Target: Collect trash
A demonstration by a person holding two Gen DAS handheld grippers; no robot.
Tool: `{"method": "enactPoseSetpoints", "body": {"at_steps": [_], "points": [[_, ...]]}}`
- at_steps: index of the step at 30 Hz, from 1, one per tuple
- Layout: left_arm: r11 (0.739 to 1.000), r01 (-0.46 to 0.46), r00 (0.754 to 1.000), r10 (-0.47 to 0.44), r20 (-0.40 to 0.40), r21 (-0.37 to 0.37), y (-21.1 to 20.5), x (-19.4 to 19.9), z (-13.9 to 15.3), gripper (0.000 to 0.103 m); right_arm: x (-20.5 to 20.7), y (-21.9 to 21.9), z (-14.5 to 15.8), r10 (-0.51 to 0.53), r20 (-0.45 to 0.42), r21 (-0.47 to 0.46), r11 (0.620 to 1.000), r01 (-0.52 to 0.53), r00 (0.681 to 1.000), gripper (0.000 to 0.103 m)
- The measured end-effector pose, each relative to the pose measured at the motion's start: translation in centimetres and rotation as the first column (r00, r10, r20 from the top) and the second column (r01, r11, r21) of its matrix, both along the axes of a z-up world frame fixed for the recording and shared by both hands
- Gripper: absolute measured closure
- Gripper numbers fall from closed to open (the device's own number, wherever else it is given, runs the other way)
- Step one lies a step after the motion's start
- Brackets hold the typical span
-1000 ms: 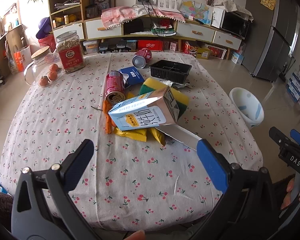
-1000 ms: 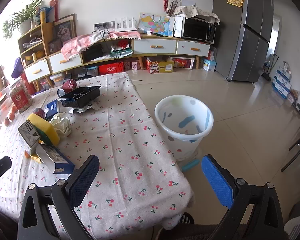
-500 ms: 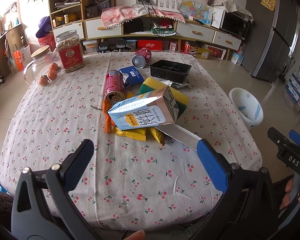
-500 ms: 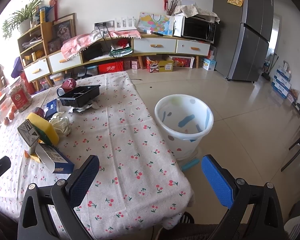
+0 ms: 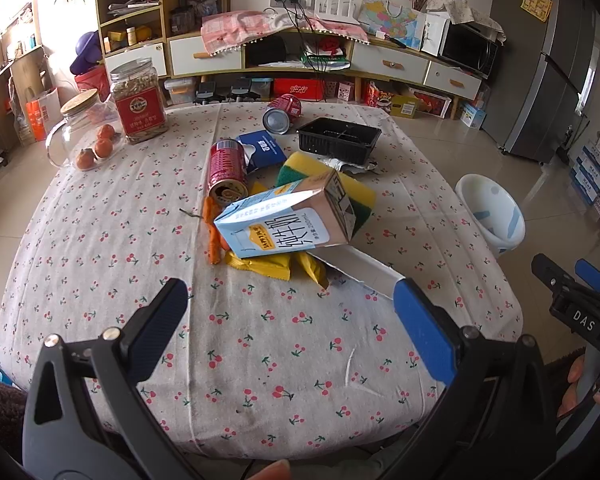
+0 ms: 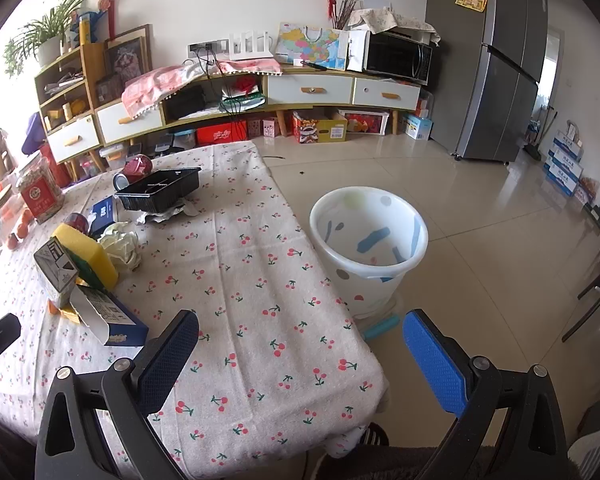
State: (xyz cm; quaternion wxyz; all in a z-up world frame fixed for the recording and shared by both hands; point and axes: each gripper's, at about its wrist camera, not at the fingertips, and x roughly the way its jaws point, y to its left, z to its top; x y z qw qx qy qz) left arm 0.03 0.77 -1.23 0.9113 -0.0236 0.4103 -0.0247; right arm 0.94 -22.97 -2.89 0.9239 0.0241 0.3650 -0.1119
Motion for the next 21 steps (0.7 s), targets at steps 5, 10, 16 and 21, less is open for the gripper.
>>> {"method": "enactPoseSetpoints", "body": {"at_steps": [5,10,16,21], "points": [[1.000,0.001,1.000,-0.001,-0.001,0.000,0.0,-0.1,0.0,0.001,0.0,0.0,-0.2,0.001,-0.003,0.006,1.000,-0.001,1.000,0.000],[1.000,-0.008,1.000,0.008,-0.008,-0.011,0.4,0.0,-0.1,0.001,0.3,0.4,-0.8,-0.001,-0.010,-0.004,1.000,0.001,1.000,0.000],[1.000,-0.010,1.000,0.010,-0.020,-0.014,0.9,0.2,-0.2,0.001,0.1,1.3,-0.1,0.016,0.024,-0.024,1.000,-0.015,1.000,0.000],[1.000,-0.017,1.000,0.017,-0.020,-0.009,1.1,0.3,-0.2,0.001,0.2,1.3,0.1,0.017,0.031,-0.026,1.000,-0.016,0.999,0.000]]}}
